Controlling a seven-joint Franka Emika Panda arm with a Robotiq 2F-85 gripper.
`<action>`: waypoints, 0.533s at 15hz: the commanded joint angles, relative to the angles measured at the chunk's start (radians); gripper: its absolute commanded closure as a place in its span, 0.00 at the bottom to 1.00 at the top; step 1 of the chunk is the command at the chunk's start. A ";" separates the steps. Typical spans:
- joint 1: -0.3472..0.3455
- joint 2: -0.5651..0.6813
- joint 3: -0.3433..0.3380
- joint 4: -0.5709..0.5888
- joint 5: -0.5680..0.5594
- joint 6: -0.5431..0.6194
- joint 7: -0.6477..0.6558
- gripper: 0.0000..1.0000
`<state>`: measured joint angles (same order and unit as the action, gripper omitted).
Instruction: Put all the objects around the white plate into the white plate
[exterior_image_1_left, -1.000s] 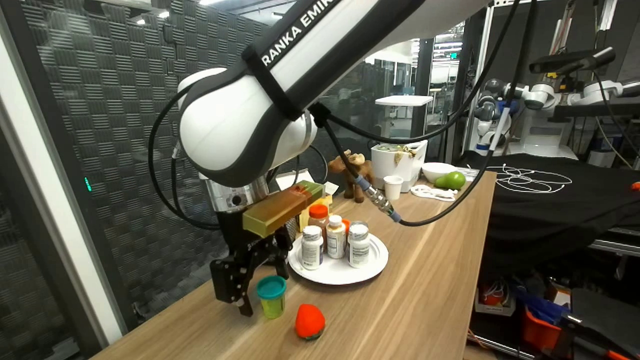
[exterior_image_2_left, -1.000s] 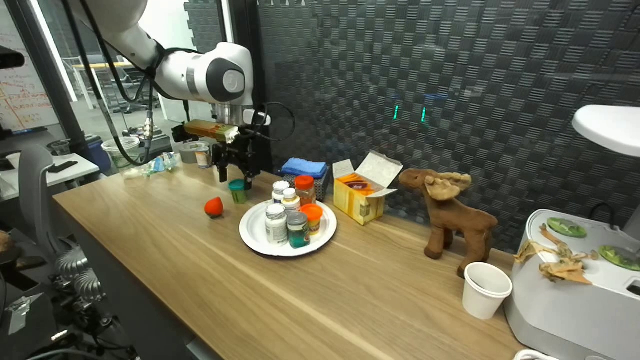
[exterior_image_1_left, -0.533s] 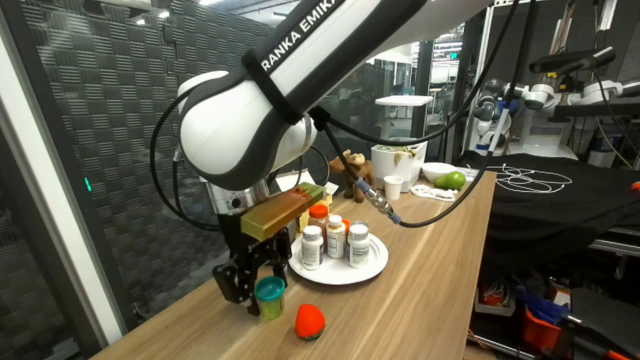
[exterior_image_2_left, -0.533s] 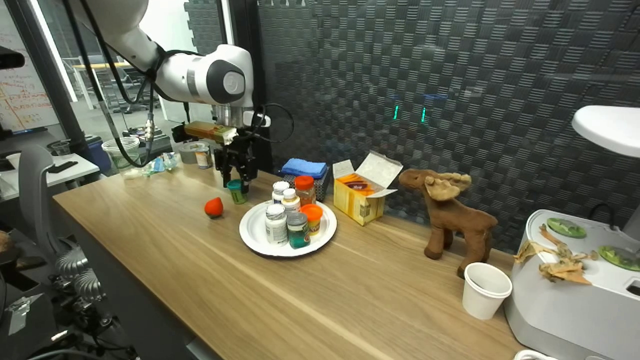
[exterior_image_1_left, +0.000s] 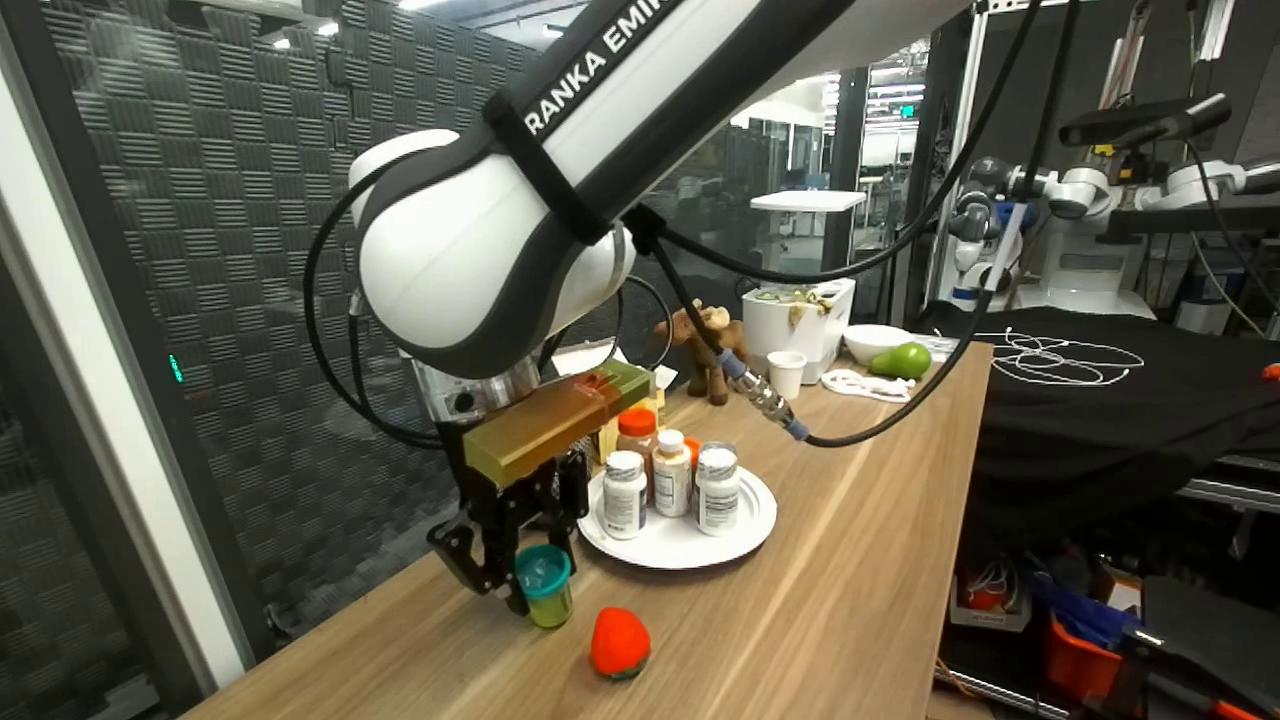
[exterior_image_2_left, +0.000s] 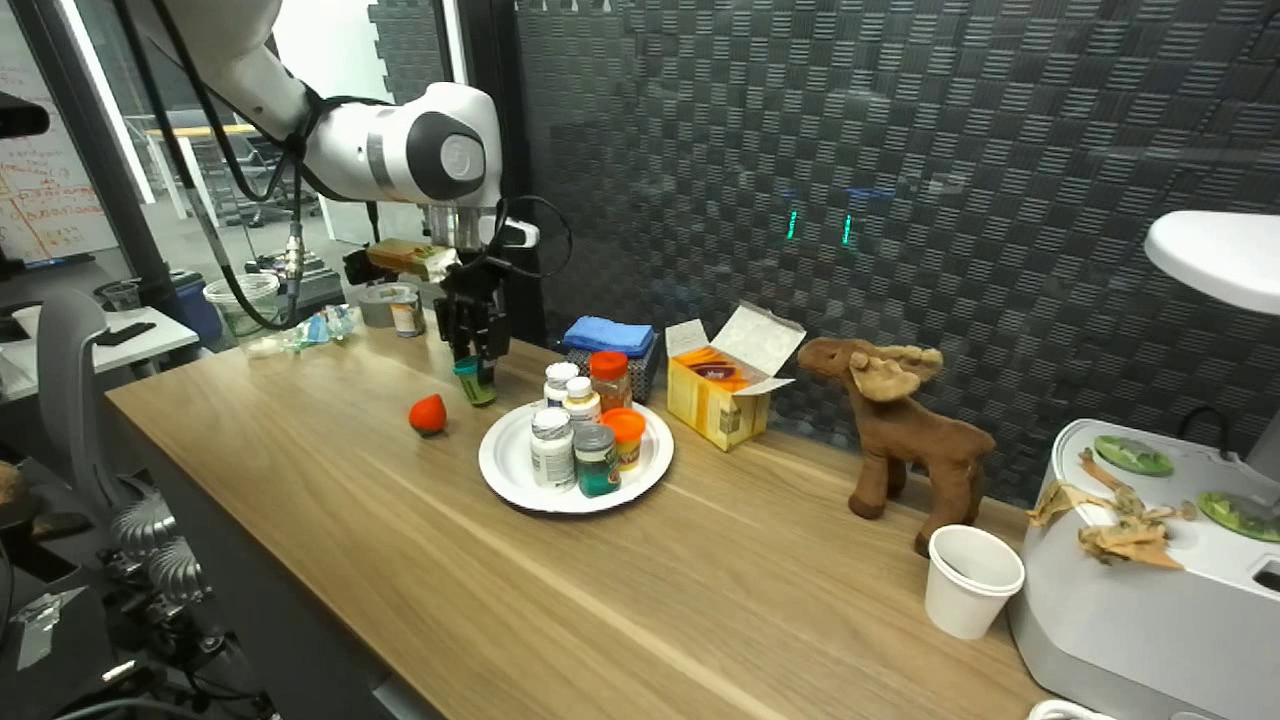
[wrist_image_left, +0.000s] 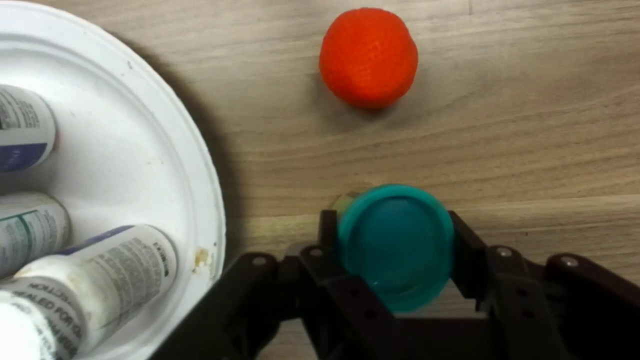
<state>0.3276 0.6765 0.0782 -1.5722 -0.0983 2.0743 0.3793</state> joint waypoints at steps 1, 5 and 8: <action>0.008 -0.097 -0.023 -0.123 0.002 0.053 0.072 0.71; -0.008 -0.167 -0.027 -0.257 0.021 0.140 0.114 0.71; -0.021 -0.203 -0.027 -0.346 0.031 0.222 0.121 0.71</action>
<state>0.3179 0.5534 0.0530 -1.7957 -0.0896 2.2067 0.4781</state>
